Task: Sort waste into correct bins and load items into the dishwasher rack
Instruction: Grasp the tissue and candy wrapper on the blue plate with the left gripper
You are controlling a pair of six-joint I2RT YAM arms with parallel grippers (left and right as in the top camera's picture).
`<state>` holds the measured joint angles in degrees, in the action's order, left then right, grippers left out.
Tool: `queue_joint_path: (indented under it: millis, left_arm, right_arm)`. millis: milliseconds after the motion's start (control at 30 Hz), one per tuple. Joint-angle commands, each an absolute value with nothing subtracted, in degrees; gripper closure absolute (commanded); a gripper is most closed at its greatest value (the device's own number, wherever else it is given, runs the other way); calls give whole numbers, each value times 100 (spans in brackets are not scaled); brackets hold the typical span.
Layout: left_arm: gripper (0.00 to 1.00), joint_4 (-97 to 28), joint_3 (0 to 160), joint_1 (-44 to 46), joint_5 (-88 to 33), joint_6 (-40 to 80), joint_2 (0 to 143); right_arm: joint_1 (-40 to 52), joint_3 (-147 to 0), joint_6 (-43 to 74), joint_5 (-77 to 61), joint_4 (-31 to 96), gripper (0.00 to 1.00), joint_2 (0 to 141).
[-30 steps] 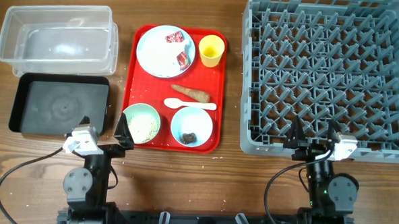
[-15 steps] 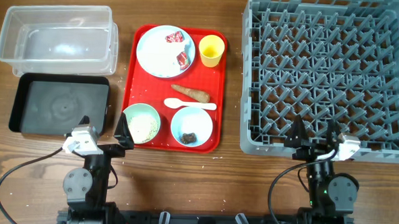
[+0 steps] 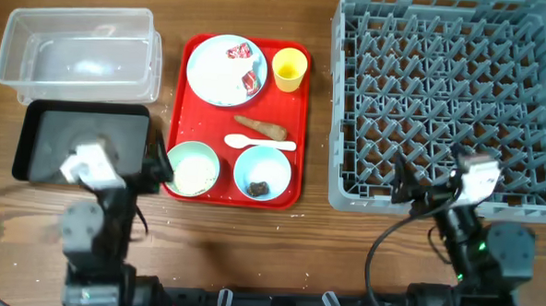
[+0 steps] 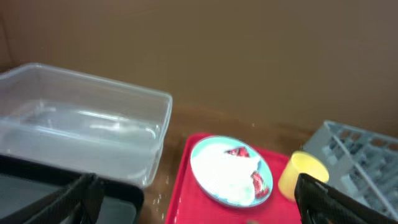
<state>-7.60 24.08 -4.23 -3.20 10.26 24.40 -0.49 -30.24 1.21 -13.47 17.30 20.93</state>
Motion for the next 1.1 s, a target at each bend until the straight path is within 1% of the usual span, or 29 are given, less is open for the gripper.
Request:
queue_joint_path:
  millis: [0,67,133,167,233,300,367,400,433,467,600,633,700,733,800,833,933,1067]
  left_arm:
    - [0,-1470,4263,-423,-718,895,4300]
    - [0,-2169,5476,-423,-974,895,5474]
    - [0,-3133,6906,-421,-1315,893,6783]
    - [0,-3701,7741,-386,-1463,777,7544]
    - [0,-4386,8781,-178,-1505,467,8486]
    - [0,-5205,9994,228,-1490,207,9655]
    - [0,-5612,10521,572,-1433,-38,10477]
    - [0,-5553,10519,652,-1433,-139,10665]
    - [0,-5371,10506,805,-1457,-126,11185]
    - [0,-5321,10506,840,-1463,-106,11354]
    - [0,-4875,10503,1061,-1551,60,12110]
    - [0,-4814,10503,1155,-1422,78,12291]
    - [0,-4689,10503,1411,-652,132,12532]
    - [0,-4550,10501,1570,47,482,12643]
    - [0,-4287,10501,1763,674,843,12742]
    - [0,-4165,10501,1804,676,963,12798]
    - [0,-3935,10501,1778,908,1870,13076]
    - [0,-3787,10501,1715,875,2150,13327]
  right_arm:
    - [-67,-4128,-301,-1341,2108,0,3406]
    - [-67,-4917,-290,-1358,2648,0,4278]
    - [-67,-5959,-281,-1518,3542,0,5275]
    - [-67,-6427,-283,-1516,4007,0,5723]
    - [-67,-7022,-298,-1514,4646,0,6331]
    - [-67,-7330,-290,-1570,5092,0,6829]
    - [-67,-7328,-257,-1691,5186,0,7072]
    - [-67,-7328,-143,-1691,5186,0,7148]
    - [-67,-7328,467,-1688,5131,0,7369]
    - [-67,-7328,620,-1695,5188,0,7415]
    - [-67,-7303,659,-1813,5345,0,7557]
    - [-67,-7301,659,-1815,5358,0,7557]
    - [-67,-7301,607,-1815,5426,0,7557]
    - [-64,-7290,593,-1811,5472,0,7559]
    - [-67,-7266,596,-1811,5511,0,7566]
    - [-67,-7266,596,-1811,5527,0,7566]
    - [-67,-7266,593,-1809,5627,0,7566]
    - [-67,-7264,464,-1791,5664,0,7566]
